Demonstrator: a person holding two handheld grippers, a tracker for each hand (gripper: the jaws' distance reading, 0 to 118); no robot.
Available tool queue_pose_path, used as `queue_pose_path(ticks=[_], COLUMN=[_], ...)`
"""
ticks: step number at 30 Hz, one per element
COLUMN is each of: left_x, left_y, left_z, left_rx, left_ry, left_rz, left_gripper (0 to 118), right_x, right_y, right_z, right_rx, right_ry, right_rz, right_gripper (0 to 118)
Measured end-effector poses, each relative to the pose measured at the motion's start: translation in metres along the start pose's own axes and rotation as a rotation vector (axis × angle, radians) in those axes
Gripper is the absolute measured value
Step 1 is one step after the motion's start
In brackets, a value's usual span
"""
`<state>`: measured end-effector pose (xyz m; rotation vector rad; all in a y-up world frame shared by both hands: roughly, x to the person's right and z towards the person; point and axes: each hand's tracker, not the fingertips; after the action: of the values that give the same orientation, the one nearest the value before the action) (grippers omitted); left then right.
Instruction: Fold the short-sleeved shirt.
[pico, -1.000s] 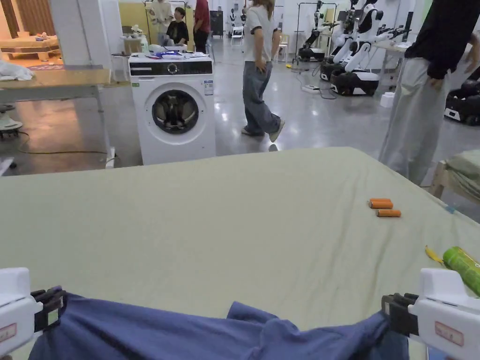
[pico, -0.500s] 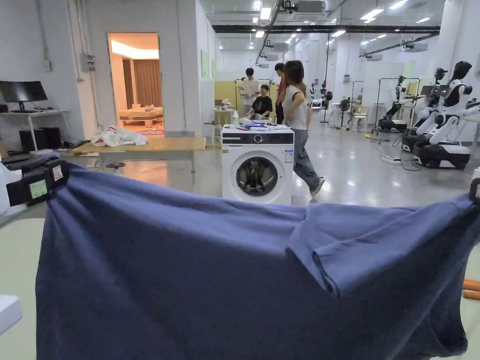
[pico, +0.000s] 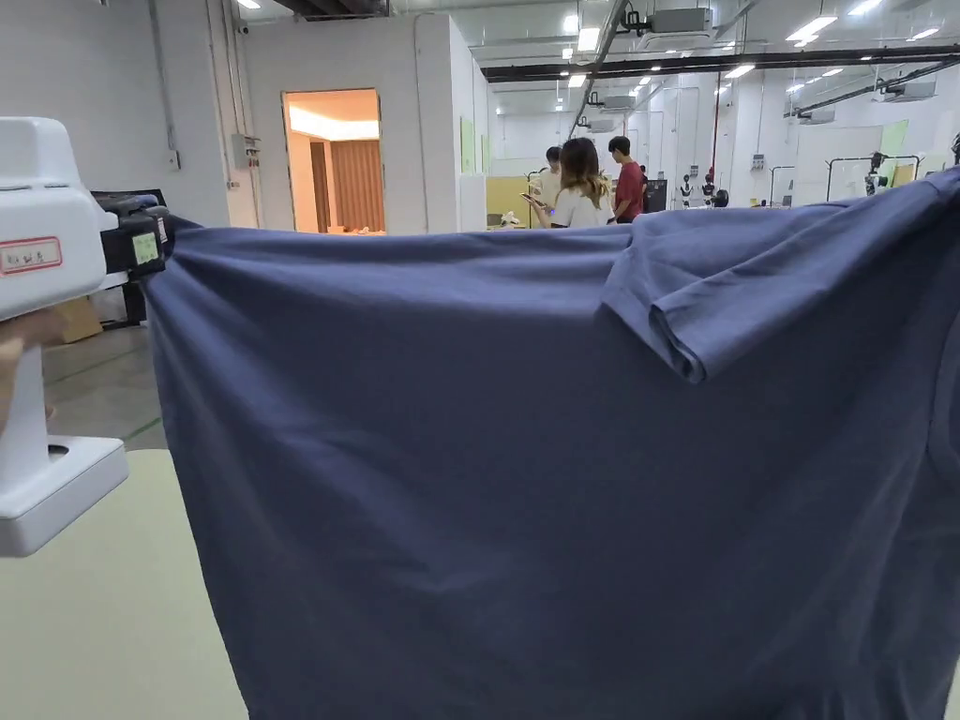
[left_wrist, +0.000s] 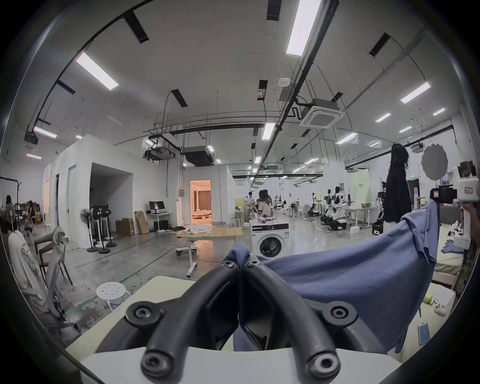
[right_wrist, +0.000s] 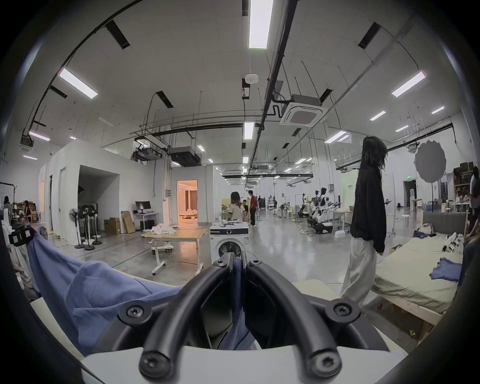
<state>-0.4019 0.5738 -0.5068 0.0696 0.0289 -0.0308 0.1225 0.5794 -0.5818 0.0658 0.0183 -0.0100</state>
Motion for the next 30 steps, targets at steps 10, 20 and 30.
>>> queue_pose_path(ticks=[10,20,30], left_x=[0.0,0.009,0.031], left_y=[-0.002,-0.024,-0.076], left_z=[-0.092,-0.16,-0.185], left_rx=[-0.036,-0.084,-0.173], left_ry=[0.052,0.108,0.082], left_rz=[0.023,0.046,0.003], left_gripper=[0,0,0], right_x=[-0.018,-0.015,-0.019], right_y=[-0.001,-0.03,-0.068], right_z=[-0.076,-0.155,-0.173], right_rx=[-0.009,-0.057,-0.116], right_ry=[-0.043,-0.042,-0.041], right_rz=[0.069,-0.028,0.038], right_gripper=[3,3,3])
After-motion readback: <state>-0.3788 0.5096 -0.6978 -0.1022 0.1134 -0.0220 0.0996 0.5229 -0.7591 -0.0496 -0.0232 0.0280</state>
